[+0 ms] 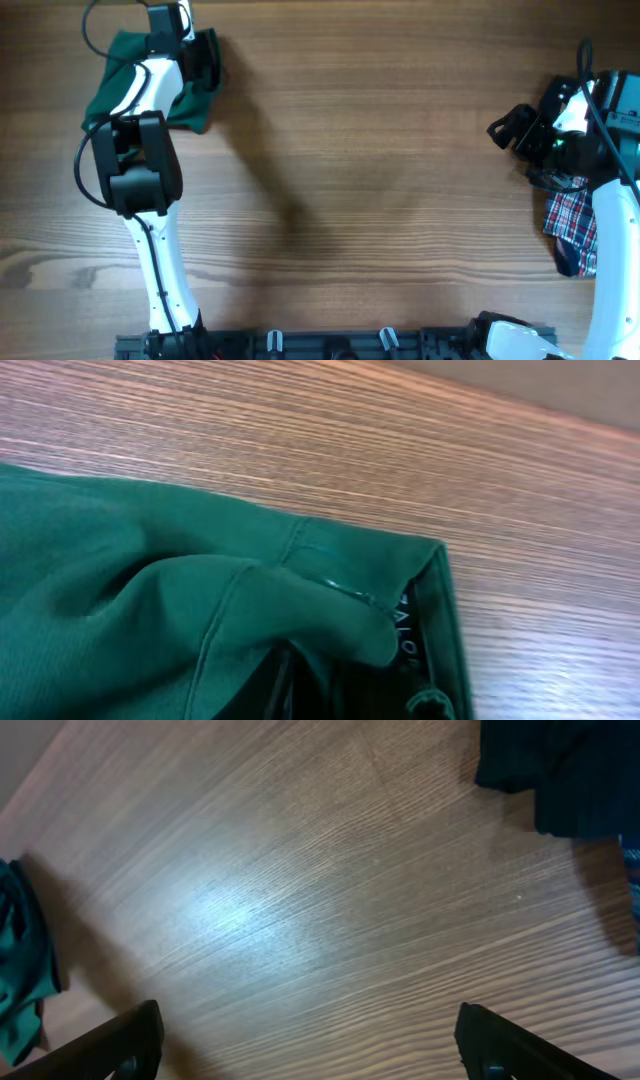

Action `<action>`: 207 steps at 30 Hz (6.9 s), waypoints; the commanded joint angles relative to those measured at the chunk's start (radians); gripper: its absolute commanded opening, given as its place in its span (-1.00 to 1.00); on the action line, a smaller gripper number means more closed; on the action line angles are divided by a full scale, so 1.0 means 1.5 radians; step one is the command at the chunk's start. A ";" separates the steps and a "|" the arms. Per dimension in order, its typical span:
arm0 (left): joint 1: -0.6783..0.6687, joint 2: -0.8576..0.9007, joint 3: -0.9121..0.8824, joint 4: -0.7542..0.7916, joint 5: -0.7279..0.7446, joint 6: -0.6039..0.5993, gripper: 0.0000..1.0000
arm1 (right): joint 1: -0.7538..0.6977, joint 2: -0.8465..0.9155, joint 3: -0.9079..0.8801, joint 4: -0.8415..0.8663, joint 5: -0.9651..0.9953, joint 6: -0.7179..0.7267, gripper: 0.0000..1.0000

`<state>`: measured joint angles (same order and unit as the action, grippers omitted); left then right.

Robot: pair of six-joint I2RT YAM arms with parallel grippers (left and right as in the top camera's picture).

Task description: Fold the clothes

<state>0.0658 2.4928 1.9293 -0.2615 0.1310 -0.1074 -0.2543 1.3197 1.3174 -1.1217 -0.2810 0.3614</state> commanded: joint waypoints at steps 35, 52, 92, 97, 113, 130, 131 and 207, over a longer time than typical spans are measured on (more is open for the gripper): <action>-0.011 -0.096 -0.009 -0.533 0.010 -0.076 -0.91 | -0.001 -0.008 0.012 -0.011 -0.018 -0.029 0.88; 0.016 -0.284 0.009 -0.461 -0.073 -0.075 -0.92 | -0.001 -0.008 0.012 -0.007 -0.023 -0.026 0.89; 0.223 -0.233 -0.162 -0.565 -0.215 -0.321 -0.92 | -0.001 -0.008 0.012 0.004 -0.023 -0.029 0.89; 0.223 -0.233 -0.210 -0.490 -0.165 -0.320 -0.92 | -0.001 -0.008 0.012 0.003 -0.023 -0.029 0.89; 0.219 -0.222 -0.327 -0.229 -0.011 -0.318 -0.92 | -0.001 -0.008 0.012 0.000 -0.028 -0.013 0.89; 0.175 -0.253 -0.326 -0.165 0.070 -0.238 -0.92 | -0.001 -0.008 0.012 0.000 -0.041 -0.012 0.89; 0.171 -0.267 -0.326 -0.170 0.072 -0.228 -0.92 | -0.001 -0.008 0.012 -0.001 -0.040 -0.012 0.89; 0.138 -0.090 -0.313 0.380 -0.109 -0.228 -0.92 | -0.001 -0.008 0.012 -0.015 -0.053 0.023 0.89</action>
<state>0.2710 2.2829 1.4570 0.2733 0.0074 -0.4503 -0.2543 1.3197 1.3174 -1.1412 -0.3405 0.3813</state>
